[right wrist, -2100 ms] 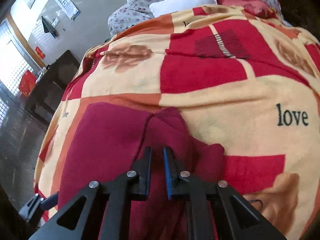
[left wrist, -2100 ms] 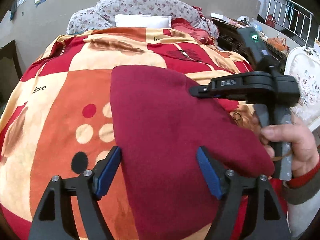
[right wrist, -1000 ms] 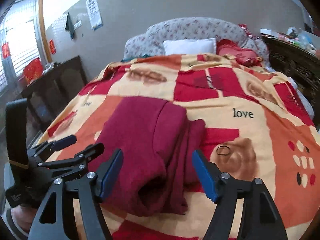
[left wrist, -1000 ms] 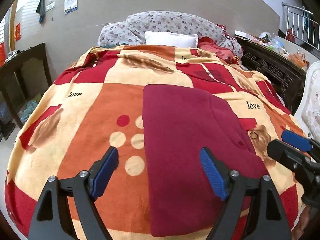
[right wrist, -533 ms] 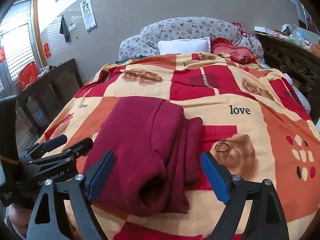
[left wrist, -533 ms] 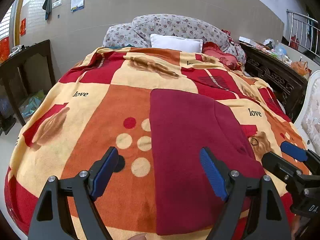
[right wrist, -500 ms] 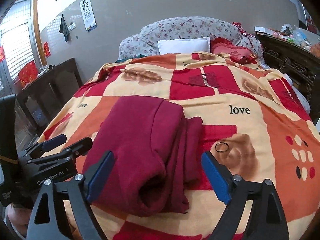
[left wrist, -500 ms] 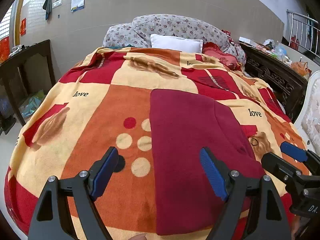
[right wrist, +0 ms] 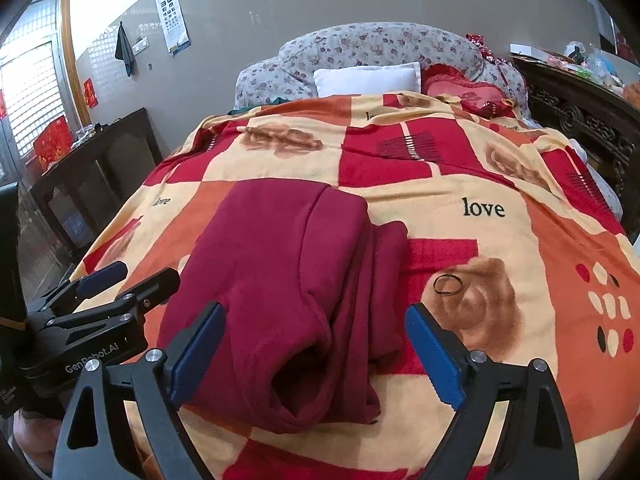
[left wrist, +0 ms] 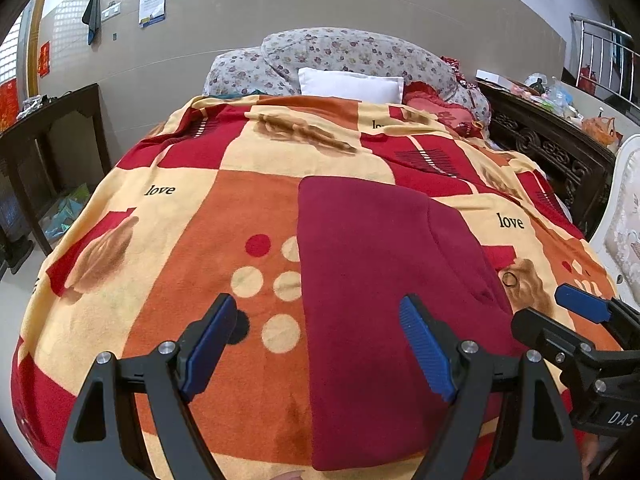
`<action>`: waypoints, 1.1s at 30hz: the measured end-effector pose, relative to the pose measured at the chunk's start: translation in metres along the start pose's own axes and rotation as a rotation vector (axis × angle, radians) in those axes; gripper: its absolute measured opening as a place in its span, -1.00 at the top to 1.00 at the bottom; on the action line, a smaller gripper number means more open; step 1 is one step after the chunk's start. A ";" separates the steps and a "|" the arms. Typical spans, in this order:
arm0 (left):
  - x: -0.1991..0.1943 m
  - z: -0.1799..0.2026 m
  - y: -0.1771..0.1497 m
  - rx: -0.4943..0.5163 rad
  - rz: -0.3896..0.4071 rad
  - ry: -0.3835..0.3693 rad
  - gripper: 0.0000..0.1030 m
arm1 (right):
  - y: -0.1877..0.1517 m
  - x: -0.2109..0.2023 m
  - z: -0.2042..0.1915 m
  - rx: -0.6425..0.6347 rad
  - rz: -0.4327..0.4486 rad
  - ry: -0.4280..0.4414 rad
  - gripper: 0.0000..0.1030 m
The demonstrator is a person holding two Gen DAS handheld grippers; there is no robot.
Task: Fold small clothes
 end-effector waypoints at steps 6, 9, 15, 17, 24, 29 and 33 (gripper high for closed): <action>0.000 0.004 -0.001 0.013 0.001 -0.002 -0.61 | -0.002 0.001 -0.001 0.004 -0.008 0.004 -0.82; 0.001 0.007 -0.002 0.016 -0.003 -0.007 -0.61 | -0.002 0.003 -0.001 0.002 -0.015 0.006 -0.82; 0.003 0.008 -0.003 0.019 -0.010 -0.007 -0.61 | -0.004 0.006 -0.002 0.004 -0.023 0.013 -0.82; 0.004 0.008 -0.003 0.017 -0.014 -0.011 -0.61 | -0.004 0.006 -0.001 0.005 -0.025 0.013 -0.82; 0.007 0.009 -0.005 0.034 -0.010 -0.010 -0.61 | -0.007 0.009 0.000 0.011 -0.036 0.014 -0.82; 0.006 0.011 -0.005 0.028 0.009 -0.033 -0.61 | -0.007 0.011 -0.002 0.003 -0.041 0.017 -0.82; 0.004 0.011 -0.002 0.044 0.040 -0.021 -0.61 | -0.009 0.012 -0.002 0.006 -0.045 0.017 -0.82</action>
Point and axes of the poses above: each gripper's, at about its wrist camera, not at the fingertips, and x roughly the way its jaws point, z to its right, y to its top, the point moved 8 cm from there along x, roughly the way its jaws point, and after that the axes turned 15 degrees about y, right-handed, at the moved point
